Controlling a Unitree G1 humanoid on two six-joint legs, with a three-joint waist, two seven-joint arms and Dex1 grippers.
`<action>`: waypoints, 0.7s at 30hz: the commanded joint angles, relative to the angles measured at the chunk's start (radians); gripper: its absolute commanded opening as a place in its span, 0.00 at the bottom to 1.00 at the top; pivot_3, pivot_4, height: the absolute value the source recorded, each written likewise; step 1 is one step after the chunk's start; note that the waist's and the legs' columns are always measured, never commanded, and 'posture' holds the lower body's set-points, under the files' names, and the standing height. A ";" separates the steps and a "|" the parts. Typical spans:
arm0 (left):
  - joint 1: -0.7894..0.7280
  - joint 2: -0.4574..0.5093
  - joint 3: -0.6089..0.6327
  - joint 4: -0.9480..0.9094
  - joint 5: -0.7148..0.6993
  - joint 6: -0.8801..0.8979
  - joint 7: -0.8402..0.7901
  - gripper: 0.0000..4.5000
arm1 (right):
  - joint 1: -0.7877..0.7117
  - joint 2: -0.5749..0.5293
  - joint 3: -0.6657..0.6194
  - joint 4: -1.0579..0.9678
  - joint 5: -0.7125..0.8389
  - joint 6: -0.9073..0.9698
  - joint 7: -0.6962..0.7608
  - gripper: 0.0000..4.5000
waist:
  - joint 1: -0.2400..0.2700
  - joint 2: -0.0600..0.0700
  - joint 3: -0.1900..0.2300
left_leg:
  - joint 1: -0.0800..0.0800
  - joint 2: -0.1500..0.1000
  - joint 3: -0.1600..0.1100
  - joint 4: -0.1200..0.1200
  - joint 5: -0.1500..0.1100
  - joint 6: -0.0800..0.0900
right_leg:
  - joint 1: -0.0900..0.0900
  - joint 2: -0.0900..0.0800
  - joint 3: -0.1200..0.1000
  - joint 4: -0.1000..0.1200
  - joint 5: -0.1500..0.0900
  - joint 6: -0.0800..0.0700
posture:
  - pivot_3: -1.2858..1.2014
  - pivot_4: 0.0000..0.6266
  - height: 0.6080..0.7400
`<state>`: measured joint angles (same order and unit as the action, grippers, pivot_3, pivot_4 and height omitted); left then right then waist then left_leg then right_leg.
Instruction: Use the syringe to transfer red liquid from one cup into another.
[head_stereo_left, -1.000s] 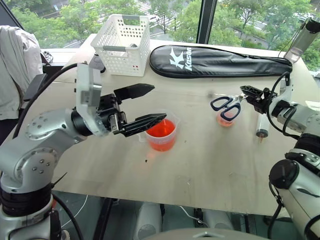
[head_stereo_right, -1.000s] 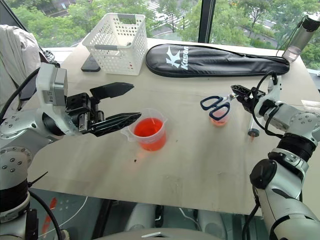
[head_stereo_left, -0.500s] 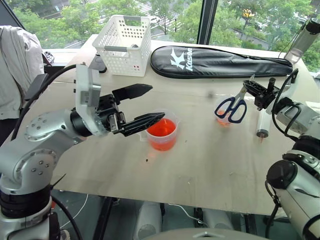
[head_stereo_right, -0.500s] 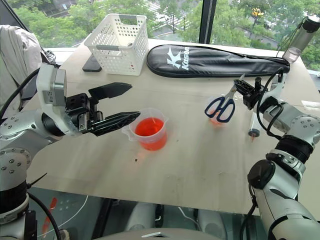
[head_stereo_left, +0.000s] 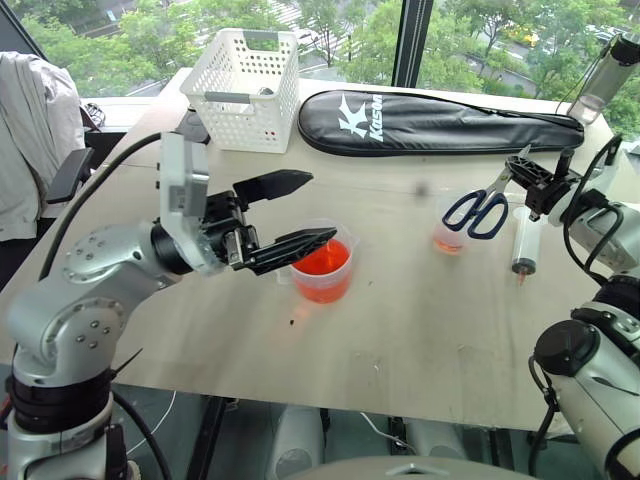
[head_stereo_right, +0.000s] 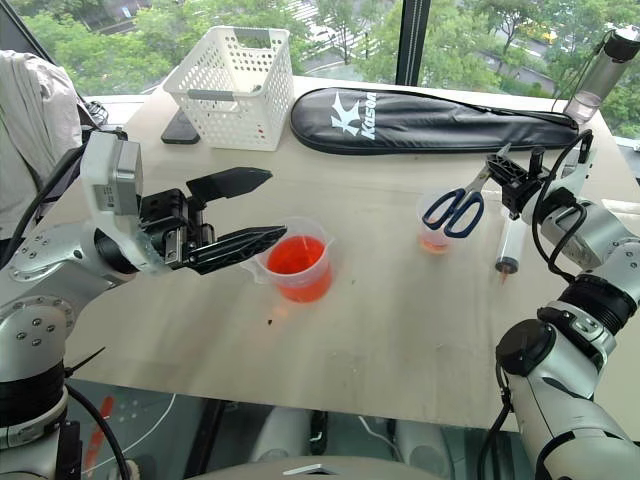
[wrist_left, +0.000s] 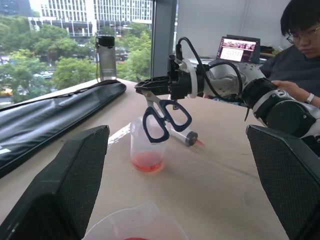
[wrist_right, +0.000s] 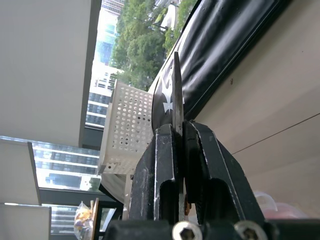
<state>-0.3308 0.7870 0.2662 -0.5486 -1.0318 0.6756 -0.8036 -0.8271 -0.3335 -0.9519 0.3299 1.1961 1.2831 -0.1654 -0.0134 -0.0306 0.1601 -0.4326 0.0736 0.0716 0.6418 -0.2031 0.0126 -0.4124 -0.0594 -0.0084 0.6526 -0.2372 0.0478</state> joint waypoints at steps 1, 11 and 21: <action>-0.021 -0.007 0.006 -0.002 0.005 -0.026 -0.009 1.00 | -0.046 0.002 -0.029 -0.063 0.156 -0.028 -0.092 0.01 | 0.000 0.001 0.000 | 0.000 0.000 0.000 0.000 0.000 0.000 | 0.000 0.000 0.000 0.000 0.000 0.000 | 0.52 0.24 0.88; -0.034 -0.027 -0.012 0.015 0.024 -0.037 -0.029 1.00 | -0.022 -0.006 0.058 -0.177 0.494 -0.180 -0.337 0.01 | -0.001 0.002 0.001 | -0.001 0.000 0.000 -0.003 0.000 0.000 | -0.001 0.001 0.000 -0.003 0.000 0.000 | 0.52 0.24 0.88; -0.043 -0.041 -0.048 0.011 0.022 -0.034 -0.065 1.00 | 0.389 -0.484 0.054 -0.270 0.766 -0.117 -0.270 0.01 | 0.019 0.003 0.002 | -0.004 0.000 0.000 -0.004 0.000 0.000 | -0.001 0.001 0.001 -0.010 0.000 0.000 | 0.52 0.24 0.88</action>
<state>-0.3661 0.7465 0.2167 -0.5214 -1.0043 0.6558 -0.8567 -0.4845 -0.7200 -0.8275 0.0976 1.8933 1.1483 -0.4853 0.0061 -0.0274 0.1620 -0.4367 0.0735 0.0720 0.6369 -0.2032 0.0128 -0.4130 -0.0586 -0.0074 0.6420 -0.2371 0.0481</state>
